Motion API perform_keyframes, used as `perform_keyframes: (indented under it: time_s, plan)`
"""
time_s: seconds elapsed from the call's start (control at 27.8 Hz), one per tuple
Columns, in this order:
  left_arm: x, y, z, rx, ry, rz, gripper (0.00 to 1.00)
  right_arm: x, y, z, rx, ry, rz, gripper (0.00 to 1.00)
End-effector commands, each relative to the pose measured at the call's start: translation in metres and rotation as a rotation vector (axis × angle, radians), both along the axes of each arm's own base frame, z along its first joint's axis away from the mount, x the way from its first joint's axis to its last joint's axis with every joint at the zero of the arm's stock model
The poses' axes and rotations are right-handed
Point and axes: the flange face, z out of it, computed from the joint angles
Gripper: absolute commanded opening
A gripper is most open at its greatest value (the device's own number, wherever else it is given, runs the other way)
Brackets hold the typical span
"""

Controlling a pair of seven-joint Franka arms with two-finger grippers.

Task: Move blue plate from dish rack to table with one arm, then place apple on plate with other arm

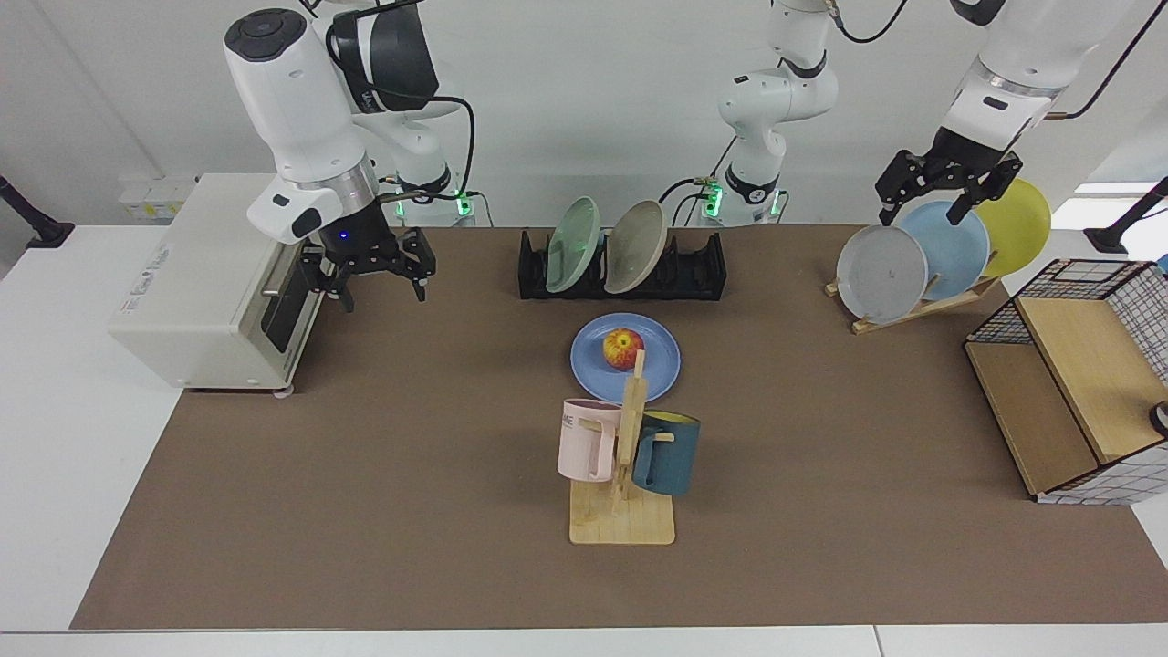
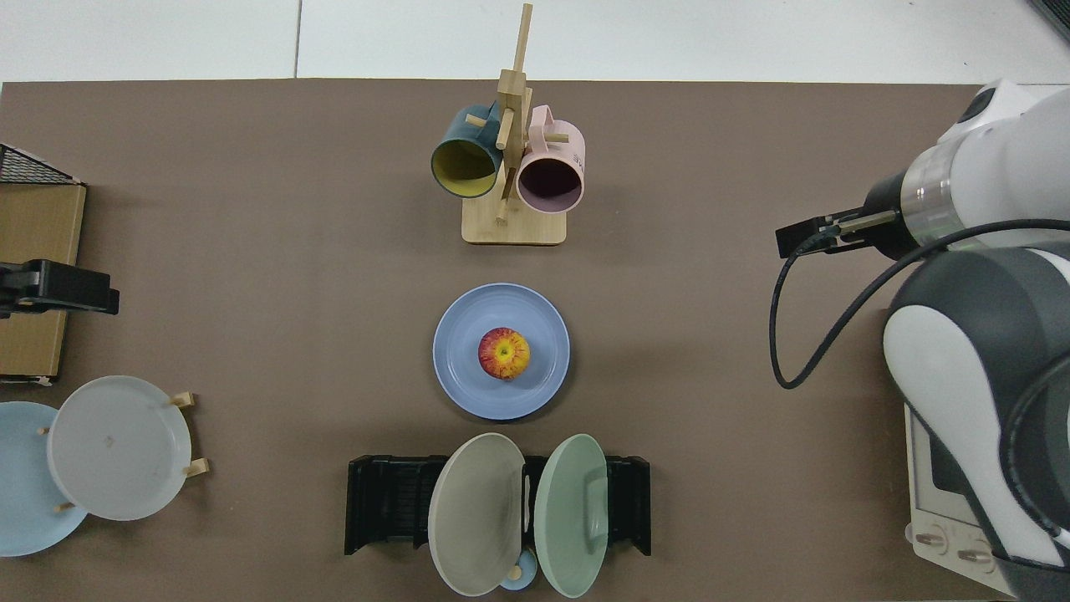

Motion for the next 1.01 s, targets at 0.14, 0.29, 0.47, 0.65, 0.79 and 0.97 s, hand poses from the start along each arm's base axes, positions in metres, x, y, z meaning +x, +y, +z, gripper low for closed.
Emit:
perform_keyframes:
  time_s: [0.14,0.29,0.47,0.65,0.79,0.97]
  plan:
    - [-0.003,0.001,0.006,0.015,0.005,-0.003,1.0,-0.021,-0.039,0.018,-0.006,0.035,-0.012,1.0]
    - [-0.003,0.001,0.006,0.015,0.005,-0.004,1.0,-0.029,-0.068,0.026,-0.01,0.057,-0.013,1.0]
    - [-0.003,0.001,0.006,0.015,0.005,-0.003,1.0,-0.037,-0.089,0.028,-0.04,0.064,0.017,1.0]
    - [-0.003,0.001,0.006,0.015,0.005,-0.003,1.0,-0.045,-0.09,0.021,-0.045,0.05,-0.015,1.0]
    - [-0.003,0.002,0.006,0.016,0.005,-0.003,1.0,-0.045,-0.085,0.02,-0.039,0.046,-0.079,1.0]
    - [-0.003,0.002,0.006,0.016,0.005,-0.003,1.0,-0.044,-0.082,0.02,-0.038,0.046,-0.093,1.0]
